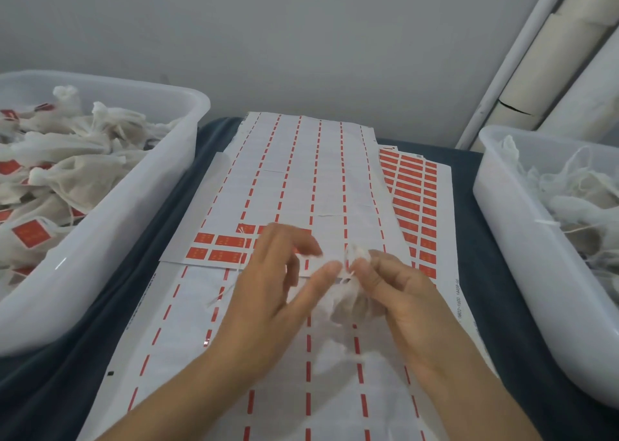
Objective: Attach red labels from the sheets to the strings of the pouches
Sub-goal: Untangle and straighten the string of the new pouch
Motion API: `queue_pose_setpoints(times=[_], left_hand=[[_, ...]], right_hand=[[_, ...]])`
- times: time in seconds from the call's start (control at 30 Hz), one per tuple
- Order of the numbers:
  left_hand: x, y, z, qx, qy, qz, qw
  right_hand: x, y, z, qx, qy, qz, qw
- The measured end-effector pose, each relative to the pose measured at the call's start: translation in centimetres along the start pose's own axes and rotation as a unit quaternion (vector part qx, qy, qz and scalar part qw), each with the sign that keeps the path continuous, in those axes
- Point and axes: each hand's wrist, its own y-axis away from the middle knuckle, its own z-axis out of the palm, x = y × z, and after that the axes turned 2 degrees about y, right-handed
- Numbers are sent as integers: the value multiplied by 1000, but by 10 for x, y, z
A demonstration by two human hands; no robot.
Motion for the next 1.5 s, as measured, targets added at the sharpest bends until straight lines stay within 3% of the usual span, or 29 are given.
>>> queue_pose_setpoints(times=[0.07,0.2,0.27,0.33,0.4,0.5,0.63,0.73,0.83,0.9,0.97,1.0,1.1,1.17,1.27,1.33,1.43,1.5], left_hand=[[-2,5,3,-23,-62,47,997],[-8,4,7,-50,-86,97,990],[-6,1,5,-43,-29,68,996],[-3,-2,1,-31,86,-24,995],[-1,-5,-5,-49,205,-112,971],[-2,-9,-13,-55,338,-178,922],[-10,-19,-18,-5,498,-212,841],[-14,-21,-15,7,535,-201,820],[-15,-21,-11,-16,554,-192,810],[-11,-18,-12,-26,557,-193,807],[-6,-14,-16,10,511,-169,842],[-2,-12,-18,46,479,-157,863],[1,-13,-19,173,323,-149,918],[-4,-15,-15,198,205,-145,948],[-22,-19,-6,104,-60,-137,983],[-36,-22,2,24,-227,-133,965],[-40,-23,9,-16,-295,-95,951],[-38,-23,9,-46,-289,-74,953]], right_hand=[[0,1,4,5,27,-17,999],[3,1,8,-1,23,-33,999],[4,0,7,-14,5,-39,999],[4,1,7,-36,-14,-42,998],[4,1,7,-60,-40,-38,997],[4,2,8,-90,-70,-23,993],[5,1,11,-115,-45,-36,992],[7,0,12,-133,8,-49,990],[5,-5,4,-64,38,-87,993],[6,-13,-10,76,118,-107,984],[7,-21,-27,194,243,-87,946],[9,-24,-35,215,294,-63,929],[18,-31,-49,205,341,-1,917],[19,-33,-49,210,313,-13,926],[17,-32,-48,229,218,-45,948],[13,-29,-48,214,143,-32,966],[4,-24,-44,117,-70,-8,991],[3,-22,-40,47,-124,-2,991]])
